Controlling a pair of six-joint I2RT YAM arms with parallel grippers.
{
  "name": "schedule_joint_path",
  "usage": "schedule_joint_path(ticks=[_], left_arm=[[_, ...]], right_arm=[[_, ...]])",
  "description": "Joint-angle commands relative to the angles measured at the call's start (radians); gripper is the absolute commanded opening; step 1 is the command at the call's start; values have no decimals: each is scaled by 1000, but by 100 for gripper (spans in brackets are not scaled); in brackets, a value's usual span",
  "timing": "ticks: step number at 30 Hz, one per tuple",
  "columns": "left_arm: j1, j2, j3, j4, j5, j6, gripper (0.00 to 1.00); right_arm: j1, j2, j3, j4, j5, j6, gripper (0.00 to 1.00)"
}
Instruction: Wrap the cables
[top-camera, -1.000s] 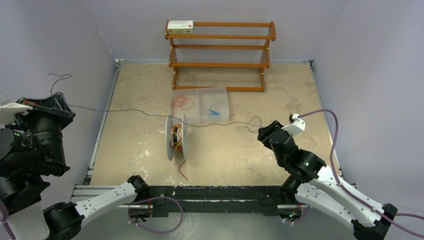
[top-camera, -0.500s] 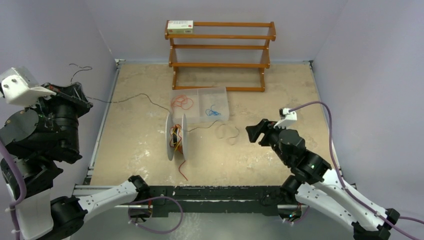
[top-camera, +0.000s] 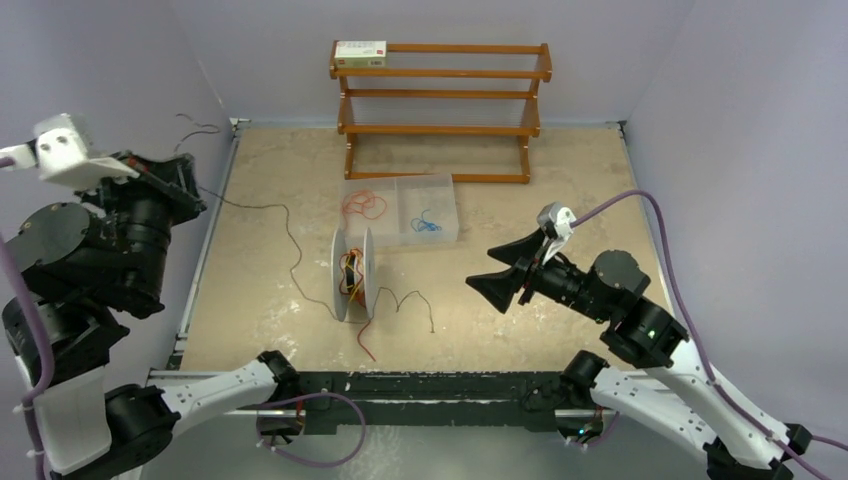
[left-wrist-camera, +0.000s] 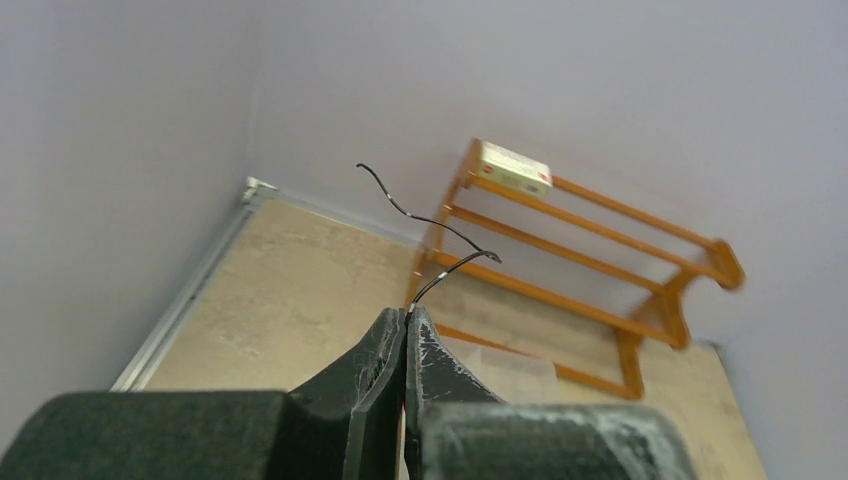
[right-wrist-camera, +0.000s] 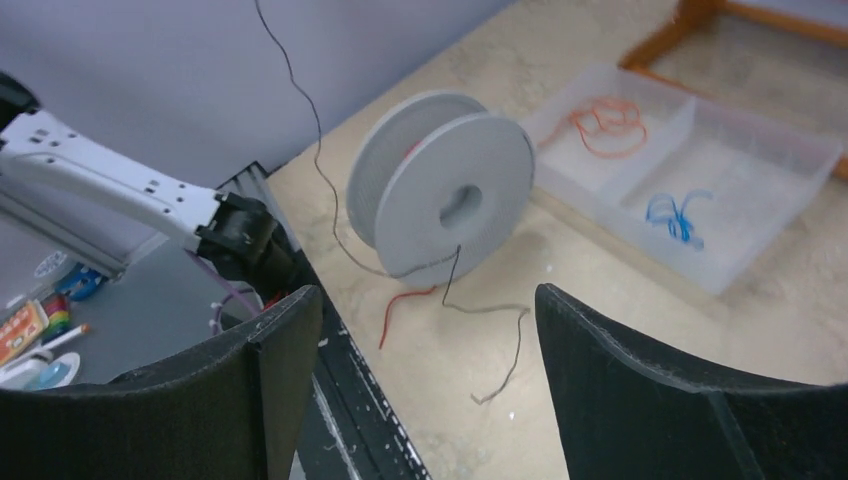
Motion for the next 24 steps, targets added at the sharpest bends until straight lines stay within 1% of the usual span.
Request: schedule_joint_path(ticks=[1,5,7,11,14,18,20,24], left_arm=[[-2,65,34,9,322,34,0],[-2,114,42,16,588,33,0],[-1,117,16,48,696,17,0],[-2,94,-92,164,910,-29,0],[-2,59,-199,290,1000,-84,0],[-2,29,-313,420,1109,-140,0],[-2,17,-370,484,1138,-166,0],[-2,8,-450,573,1199,-171,0]], right_arm=[[-1,73,129,94,-186,-133,80],[-1,151,223,138,-310,-209,81],[-1,180,268,153,-335,-251,83],[-1,235,333,191,-398,-312,84],[-1,270,356,250,-447,-314,84],[-1,288,356,389,-407,-225,84],[-1,304,359,448,-421,-161,82],[-1,335,316,605,-369,63,82]])
